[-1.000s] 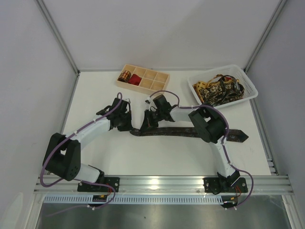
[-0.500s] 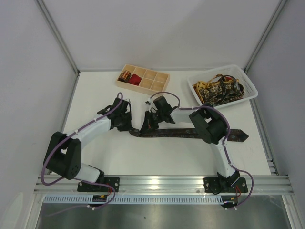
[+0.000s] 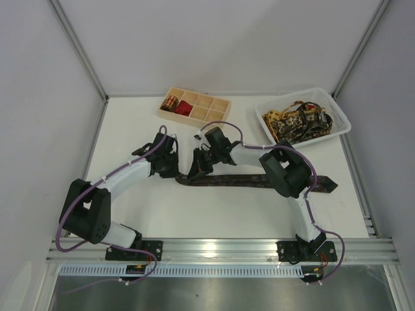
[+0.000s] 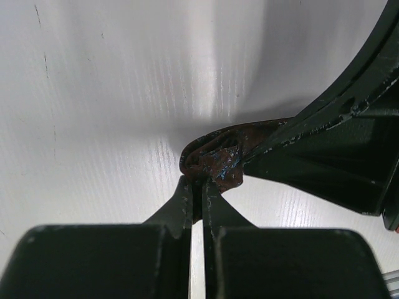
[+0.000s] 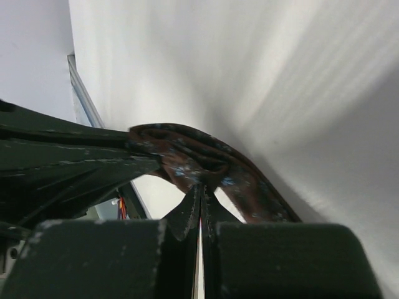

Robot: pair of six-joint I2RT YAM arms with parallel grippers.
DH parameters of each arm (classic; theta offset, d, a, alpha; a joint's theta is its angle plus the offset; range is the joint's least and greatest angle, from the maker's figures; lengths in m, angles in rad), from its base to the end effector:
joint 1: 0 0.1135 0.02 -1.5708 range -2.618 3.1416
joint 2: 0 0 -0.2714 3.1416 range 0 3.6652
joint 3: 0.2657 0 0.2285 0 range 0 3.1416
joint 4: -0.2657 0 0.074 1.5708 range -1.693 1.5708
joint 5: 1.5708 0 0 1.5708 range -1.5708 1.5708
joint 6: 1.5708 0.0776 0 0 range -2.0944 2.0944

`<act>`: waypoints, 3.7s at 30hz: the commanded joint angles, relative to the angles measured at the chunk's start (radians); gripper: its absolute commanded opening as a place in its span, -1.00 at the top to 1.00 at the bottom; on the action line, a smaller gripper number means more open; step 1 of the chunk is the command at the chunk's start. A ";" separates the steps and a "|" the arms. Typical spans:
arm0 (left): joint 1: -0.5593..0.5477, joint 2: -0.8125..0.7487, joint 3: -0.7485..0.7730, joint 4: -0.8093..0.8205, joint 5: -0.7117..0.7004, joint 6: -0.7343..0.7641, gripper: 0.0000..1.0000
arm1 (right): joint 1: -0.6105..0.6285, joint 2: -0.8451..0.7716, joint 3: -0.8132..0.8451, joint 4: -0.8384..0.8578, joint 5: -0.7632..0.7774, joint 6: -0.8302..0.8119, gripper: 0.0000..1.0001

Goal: Roll the ties
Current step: Roll the tie

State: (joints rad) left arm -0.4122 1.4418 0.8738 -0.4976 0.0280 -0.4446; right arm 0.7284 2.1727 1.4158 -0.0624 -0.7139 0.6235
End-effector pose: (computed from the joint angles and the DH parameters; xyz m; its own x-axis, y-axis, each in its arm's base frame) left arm 0.2525 -0.1128 0.1820 -0.9014 -0.0751 -0.4264 0.0279 0.9727 -0.2303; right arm 0.3137 0.3479 0.1325 -0.9312 -0.2393 -0.2749 -0.3609 0.5003 0.7870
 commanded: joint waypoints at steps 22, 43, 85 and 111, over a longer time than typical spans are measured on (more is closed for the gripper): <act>-0.008 0.003 0.070 0.025 0.095 -0.028 0.99 | 0.022 0.073 0.091 0.024 -0.002 -0.005 1.00; -0.082 0.127 0.116 0.088 0.136 -0.063 0.99 | 0.017 0.076 0.092 0.036 -0.021 0.005 1.00; -0.175 0.249 0.140 0.120 0.105 -0.083 0.99 | -0.061 -0.070 -0.158 0.019 0.093 -0.001 1.00; -0.185 0.318 0.160 0.140 0.125 -0.071 0.86 | -0.100 -0.108 -0.236 -0.051 0.157 -0.057 1.00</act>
State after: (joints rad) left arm -0.5789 1.7229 1.0176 -0.3485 0.1535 -0.5156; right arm 0.6086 2.0457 1.2160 -0.1154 -0.5800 0.5732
